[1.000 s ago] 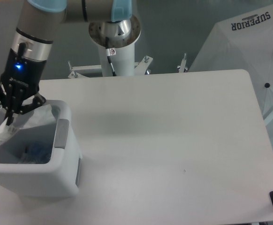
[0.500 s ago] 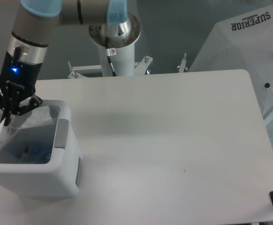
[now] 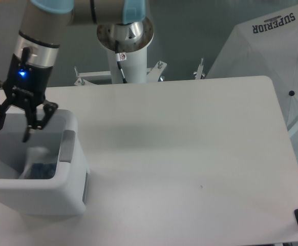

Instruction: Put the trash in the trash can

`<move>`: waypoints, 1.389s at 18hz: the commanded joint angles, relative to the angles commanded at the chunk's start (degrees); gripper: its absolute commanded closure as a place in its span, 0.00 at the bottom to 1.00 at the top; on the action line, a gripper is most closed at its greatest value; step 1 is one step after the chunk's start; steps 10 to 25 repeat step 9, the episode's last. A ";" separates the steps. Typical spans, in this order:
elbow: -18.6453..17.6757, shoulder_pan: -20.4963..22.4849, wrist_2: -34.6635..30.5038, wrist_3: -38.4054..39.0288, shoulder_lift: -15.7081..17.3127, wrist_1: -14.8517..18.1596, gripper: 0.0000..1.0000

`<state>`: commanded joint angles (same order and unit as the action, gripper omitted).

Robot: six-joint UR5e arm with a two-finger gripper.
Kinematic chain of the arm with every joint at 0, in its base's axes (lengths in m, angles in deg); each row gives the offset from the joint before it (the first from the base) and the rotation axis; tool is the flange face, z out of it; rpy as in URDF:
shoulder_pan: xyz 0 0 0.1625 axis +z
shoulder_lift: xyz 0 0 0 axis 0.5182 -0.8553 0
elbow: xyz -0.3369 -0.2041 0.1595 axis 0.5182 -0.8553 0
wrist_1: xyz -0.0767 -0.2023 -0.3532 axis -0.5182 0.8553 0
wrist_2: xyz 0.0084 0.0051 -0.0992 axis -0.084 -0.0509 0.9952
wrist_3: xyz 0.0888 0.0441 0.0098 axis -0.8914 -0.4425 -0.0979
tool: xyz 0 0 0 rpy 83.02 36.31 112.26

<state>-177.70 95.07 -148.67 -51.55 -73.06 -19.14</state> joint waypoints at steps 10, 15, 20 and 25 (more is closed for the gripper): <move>3.53 10.73 0.44 -12.24 0.18 0.61 0.00; 3.53 10.73 0.44 -12.24 0.18 0.61 0.00; 3.53 10.73 0.44 -12.24 0.18 0.61 0.00; 3.53 10.73 0.44 -12.24 0.18 0.61 0.00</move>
